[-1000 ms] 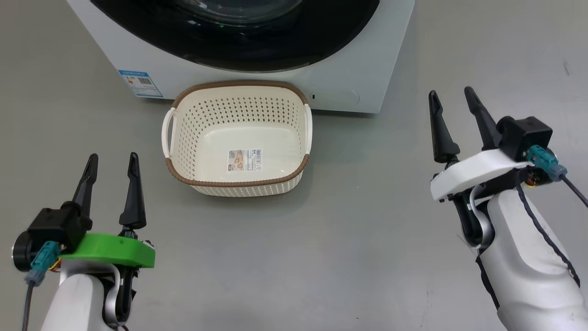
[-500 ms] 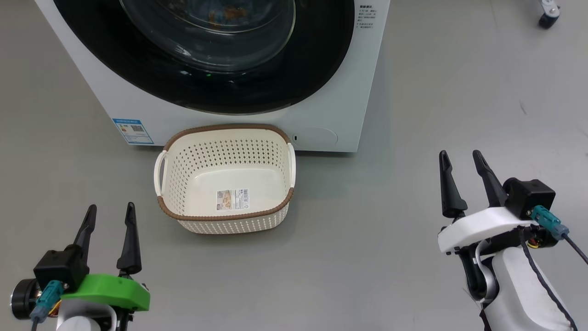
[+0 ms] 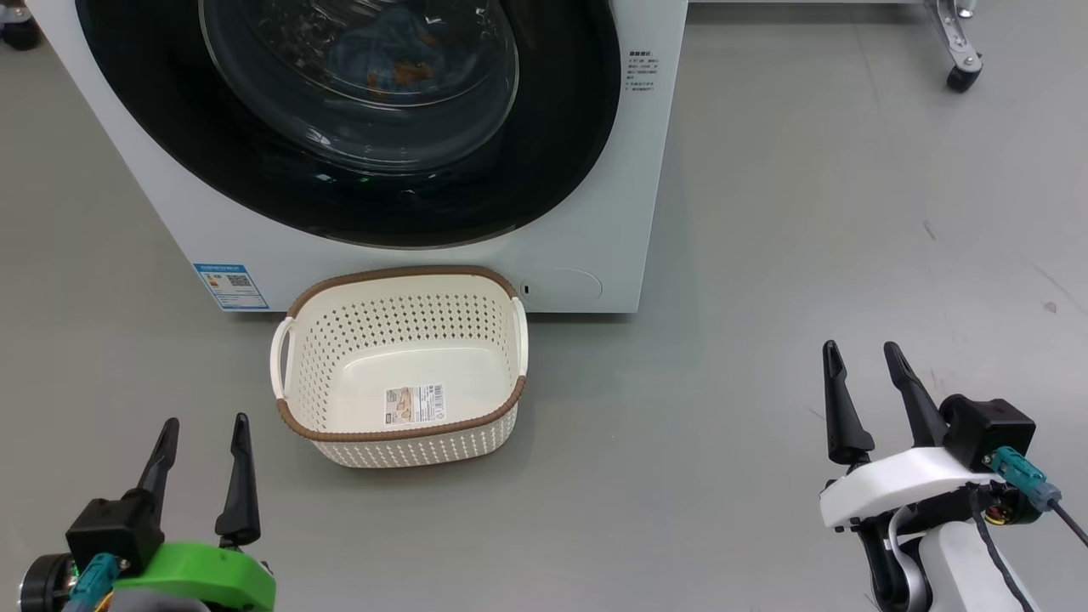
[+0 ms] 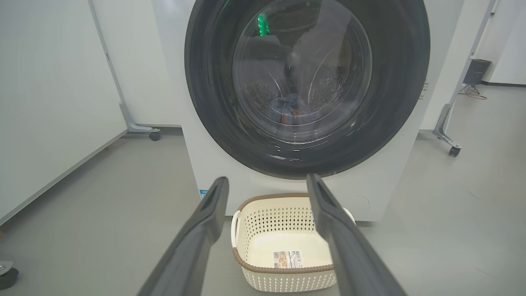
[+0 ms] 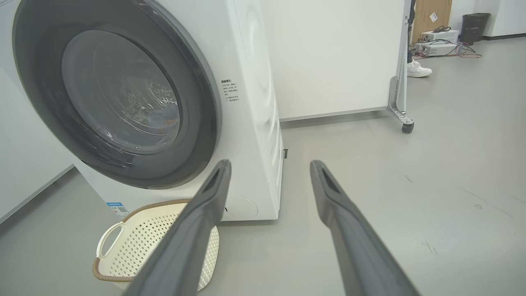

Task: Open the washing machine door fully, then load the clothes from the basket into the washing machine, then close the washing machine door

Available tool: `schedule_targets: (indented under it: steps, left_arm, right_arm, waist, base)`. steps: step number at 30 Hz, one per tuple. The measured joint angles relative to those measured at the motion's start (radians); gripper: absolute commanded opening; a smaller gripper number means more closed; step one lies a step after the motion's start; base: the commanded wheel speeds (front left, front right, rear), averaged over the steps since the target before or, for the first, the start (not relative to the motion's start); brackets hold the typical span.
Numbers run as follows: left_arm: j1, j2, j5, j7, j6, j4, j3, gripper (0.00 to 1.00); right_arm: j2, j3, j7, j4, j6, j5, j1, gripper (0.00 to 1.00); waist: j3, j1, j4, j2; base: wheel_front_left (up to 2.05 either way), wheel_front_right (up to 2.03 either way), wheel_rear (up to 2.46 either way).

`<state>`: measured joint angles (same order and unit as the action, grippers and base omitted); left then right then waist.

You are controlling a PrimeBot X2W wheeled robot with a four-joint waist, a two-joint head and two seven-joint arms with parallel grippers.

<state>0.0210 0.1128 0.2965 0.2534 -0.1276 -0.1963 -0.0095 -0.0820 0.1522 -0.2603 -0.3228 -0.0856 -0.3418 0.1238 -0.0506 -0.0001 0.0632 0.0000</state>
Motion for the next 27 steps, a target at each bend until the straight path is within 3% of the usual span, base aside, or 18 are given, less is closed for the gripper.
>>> schedule_targets:
  steps: [27]
  left_arm:
    - [0.045,0.011,-0.014,0.000,0.000,0.022,-0.056,1.00]
  right_arm:
    - [0.016,-0.020,0.000,0.049,-0.009,0.030,-0.076,1.00]
  waist:
    - [0.044,0.0000,0.010,0.0000]
  base:
    - [0.00,0.00,0.00]
